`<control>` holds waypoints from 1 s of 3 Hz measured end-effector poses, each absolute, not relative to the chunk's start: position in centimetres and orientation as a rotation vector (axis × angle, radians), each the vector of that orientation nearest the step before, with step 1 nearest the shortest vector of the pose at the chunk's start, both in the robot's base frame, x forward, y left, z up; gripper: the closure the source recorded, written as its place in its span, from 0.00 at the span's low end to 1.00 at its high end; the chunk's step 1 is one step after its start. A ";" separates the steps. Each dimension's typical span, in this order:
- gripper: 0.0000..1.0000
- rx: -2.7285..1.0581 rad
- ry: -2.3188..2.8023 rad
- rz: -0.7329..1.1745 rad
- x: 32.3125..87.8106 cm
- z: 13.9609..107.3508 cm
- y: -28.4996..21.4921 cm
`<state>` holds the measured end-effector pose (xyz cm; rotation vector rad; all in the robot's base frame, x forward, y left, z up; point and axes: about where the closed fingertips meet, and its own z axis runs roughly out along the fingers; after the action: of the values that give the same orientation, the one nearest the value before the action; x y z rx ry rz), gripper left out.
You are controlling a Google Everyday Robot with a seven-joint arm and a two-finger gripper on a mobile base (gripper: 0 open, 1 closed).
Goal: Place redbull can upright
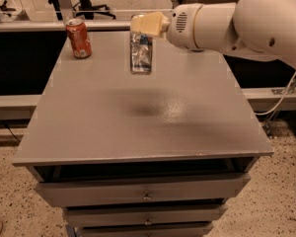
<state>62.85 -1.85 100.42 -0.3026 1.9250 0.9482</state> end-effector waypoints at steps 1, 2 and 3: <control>1.00 -0.304 1.925 0.947 62.8 100.4 -1.8; 1.00 -0.375 1.879 0.915 62.7 100.5 -1.5; 1.00 -0.499 1.779 0.859 62.5 100.4 -1.2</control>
Offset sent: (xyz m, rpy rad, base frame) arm -0.0171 0.0193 0.0002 -0.2186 -0.4887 0.1845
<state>62.49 -1.21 100.44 -0.4989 1.7792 0.8587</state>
